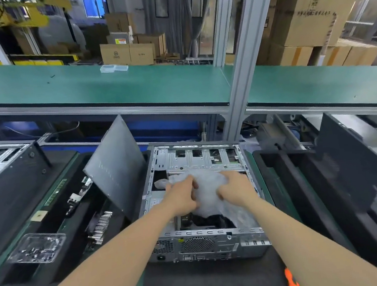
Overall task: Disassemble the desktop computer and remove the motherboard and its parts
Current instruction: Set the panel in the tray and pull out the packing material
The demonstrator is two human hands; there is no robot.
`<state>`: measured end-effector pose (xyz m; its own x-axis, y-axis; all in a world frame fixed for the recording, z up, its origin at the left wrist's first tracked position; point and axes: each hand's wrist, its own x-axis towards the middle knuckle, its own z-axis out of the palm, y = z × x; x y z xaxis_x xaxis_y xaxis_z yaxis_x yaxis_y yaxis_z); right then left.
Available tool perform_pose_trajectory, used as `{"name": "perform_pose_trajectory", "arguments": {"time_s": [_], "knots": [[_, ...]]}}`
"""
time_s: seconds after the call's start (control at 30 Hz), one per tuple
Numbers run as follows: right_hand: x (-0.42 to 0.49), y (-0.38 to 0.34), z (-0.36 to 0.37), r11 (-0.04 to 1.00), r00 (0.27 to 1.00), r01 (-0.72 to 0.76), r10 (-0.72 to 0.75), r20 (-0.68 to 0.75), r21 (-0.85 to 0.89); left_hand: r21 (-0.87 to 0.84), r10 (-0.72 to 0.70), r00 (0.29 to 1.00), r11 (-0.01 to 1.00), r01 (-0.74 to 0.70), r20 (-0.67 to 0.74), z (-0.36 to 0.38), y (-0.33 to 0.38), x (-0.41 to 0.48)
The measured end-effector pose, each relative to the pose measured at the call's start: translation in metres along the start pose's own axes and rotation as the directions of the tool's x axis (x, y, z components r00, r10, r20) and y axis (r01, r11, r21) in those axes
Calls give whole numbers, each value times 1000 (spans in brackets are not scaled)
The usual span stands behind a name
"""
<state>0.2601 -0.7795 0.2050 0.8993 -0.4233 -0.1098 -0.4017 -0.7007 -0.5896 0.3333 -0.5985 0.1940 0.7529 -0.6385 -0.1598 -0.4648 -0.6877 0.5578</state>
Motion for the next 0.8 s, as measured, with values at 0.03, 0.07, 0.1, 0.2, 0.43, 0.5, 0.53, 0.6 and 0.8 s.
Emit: {"name": "perform_pose_trajectory", "arguments": {"time_s": [0.03, 0.07, 0.1, 0.2, 0.43, 0.5, 0.53, 0.6, 0.8], "knots": [[2, -5, -11, 998, 999, -14, 16, -38, 66, -115, 3, 998, 993, -9, -56, -2, 1, 1], [4, -8, -22, 989, 996, -26, 38, -76, 148, -199, -3, 991, 980, -24, -135, -3, 2, 3], [7, -10, -33, 969, 992, -34, 63, -113, 245, -248, -24, 973, 968, -34, -228, -5, 3, 5], [15, -13, -67, 875, 978, 3, 98, -183, 485, -415, -188, 877, 910, -14, -442, -13, 16, 10], [10, -24, -72, 833, 995, 100, -78, -64, 544, -946, 33, 994, 312, 89, 104, -20, 52, 8], [5, -24, -61, 795, 974, 141, -218, 62, 590, -962, 29, 997, 266, 65, 75, -15, 58, 10], [4, -24, -57, 775, 955, 144, -273, 120, 615, -975, -21, 999, 216, 50, 47, -12, 57, 12], [4, -20, -51, 753, 938, 113, -296, 180, 648, -993, -117, 993, 121, -1, -15, -9, 48, 16], [12, -16, -50, 730, 961, -32, -166, 223, 683, -999, -178, 983, 18, -45, -48, -17, 12, 20]]}}
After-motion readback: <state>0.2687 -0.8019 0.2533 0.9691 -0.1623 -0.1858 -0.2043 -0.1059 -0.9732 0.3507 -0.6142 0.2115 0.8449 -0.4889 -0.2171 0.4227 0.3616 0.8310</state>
